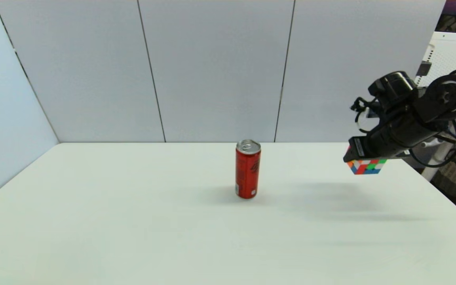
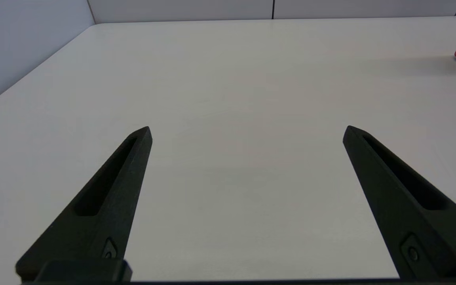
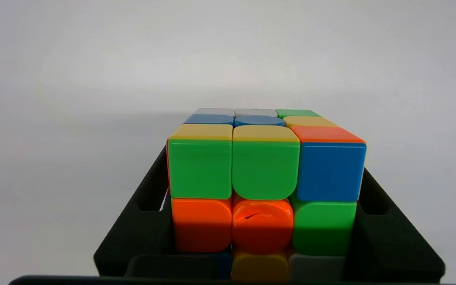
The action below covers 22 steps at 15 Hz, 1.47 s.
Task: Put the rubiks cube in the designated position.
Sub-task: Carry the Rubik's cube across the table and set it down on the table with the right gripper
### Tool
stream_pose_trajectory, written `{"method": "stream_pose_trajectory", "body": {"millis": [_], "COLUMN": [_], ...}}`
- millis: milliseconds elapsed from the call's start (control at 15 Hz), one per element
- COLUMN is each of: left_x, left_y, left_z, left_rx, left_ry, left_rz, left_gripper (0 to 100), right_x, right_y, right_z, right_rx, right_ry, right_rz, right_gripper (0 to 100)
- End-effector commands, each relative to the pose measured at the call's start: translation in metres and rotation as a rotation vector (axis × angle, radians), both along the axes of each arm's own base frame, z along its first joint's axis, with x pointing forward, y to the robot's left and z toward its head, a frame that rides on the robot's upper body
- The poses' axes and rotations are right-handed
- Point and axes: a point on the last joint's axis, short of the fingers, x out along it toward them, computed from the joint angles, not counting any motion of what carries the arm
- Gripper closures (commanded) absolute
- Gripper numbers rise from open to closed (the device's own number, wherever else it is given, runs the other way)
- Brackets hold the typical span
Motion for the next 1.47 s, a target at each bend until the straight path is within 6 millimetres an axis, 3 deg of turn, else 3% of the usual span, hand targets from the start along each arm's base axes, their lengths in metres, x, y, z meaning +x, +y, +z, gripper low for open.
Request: {"method": "stream_pose_trajectory", "body": {"millis": [67,333,533,667,867,1133,1467], "left_x": [0.000,0.000,0.000,0.000,0.000,0.000,0.000], "left_y": [0.000,0.000,0.000,0.000,0.000,0.000,0.000], "left_z": [0.000,0.000,0.000,0.000,0.000,0.000,0.000], "left_rx": [0.000,0.000,0.000,0.000,0.000,0.000,0.000], "left_ry": [0.001,0.001,0.001,0.001,-0.001,-0.001,0.001], "left_rz": [0.001,0.001,0.001,-0.001,0.001,0.001,0.001], "left_gripper": [0,0,0,0,0,0,0], "right_x": [-0.048,-0.085,-0.131,-0.154,-0.172,-0.162,-0.099], "right_y": [0.034,0.080,0.122,0.145,0.169,0.198,0.240], "right_z": [0.049,0.076,0.092,0.095,0.090,0.067,0.033], "right_rx": [0.017,0.048,0.093,0.118,0.162,0.153,0.134], "right_ry": [-0.106,-0.190,-0.238,-0.236,-0.199,-0.117,-0.068], "right_rz": [0.133,0.324,0.530,0.654,0.803,0.879,0.815], "right_gripper": [100,100,100,100,100,100,100]}}
